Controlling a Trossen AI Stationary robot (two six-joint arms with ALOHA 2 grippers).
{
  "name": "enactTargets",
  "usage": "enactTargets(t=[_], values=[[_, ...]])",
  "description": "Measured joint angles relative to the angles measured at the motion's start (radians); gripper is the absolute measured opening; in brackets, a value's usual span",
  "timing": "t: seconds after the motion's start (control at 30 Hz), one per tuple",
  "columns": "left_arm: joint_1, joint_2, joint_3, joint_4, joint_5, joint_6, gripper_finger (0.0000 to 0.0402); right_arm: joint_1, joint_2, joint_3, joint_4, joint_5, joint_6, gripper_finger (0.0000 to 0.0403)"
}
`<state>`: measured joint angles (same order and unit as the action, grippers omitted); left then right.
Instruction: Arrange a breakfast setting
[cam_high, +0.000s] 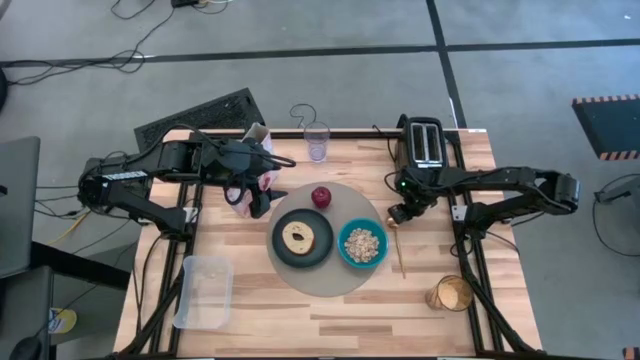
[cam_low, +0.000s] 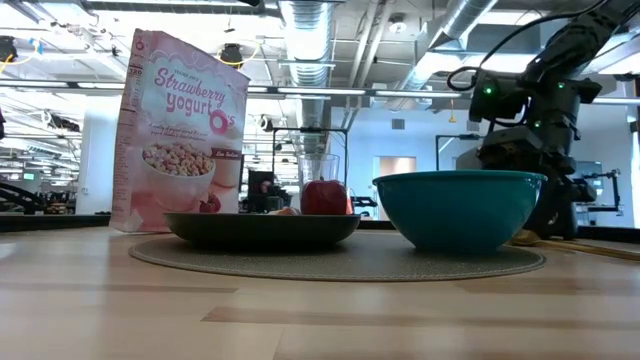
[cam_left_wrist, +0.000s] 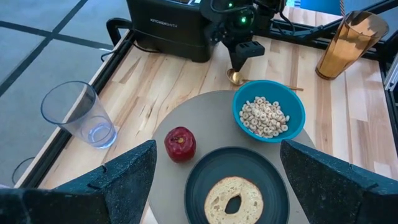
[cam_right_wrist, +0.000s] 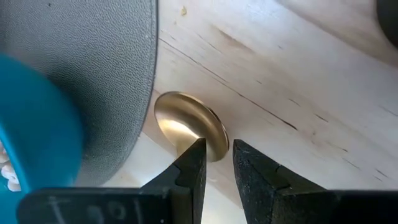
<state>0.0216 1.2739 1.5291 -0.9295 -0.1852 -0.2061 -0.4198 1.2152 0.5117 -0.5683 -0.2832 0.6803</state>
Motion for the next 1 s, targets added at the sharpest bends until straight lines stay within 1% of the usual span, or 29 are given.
enactTargets(t=[0.1, 0.23, 0.33, 0.83, 1.0], values=[[0.0, 0.0, 0.0, 0.0, 0.0, 0.0, 0.0325, 0.009, 0.0, 0.0, 0.005, 0.009, 0.0, 0.0109], [0.0, 0.0, 0.0, 0.0, 0.0, 0.0, 0.0325, 0.031, 0.0, 0.0, -0.002, 0.081, 0.004, 0.0109], [0.0, 0.0, 0.0, 0.0, 0.0, 0.0, 0.0325, 0.037, 0.0, 0.0, -0.001, 0.102, 0.009, 0.0109], [0.0, 0.0, 0.0, 0.0, 0.0, 0.0, 0.0325, 0.04, 0.0, 0.0, -0.008, 0.107, 0.031, 0.0107], [0.0, 0.0, 0.0, 0.0, 0.0, 0.0, 0.0325, 0.04, 0.0, 0.005, -0.04, 0.103, 0.042, 0.0107]])
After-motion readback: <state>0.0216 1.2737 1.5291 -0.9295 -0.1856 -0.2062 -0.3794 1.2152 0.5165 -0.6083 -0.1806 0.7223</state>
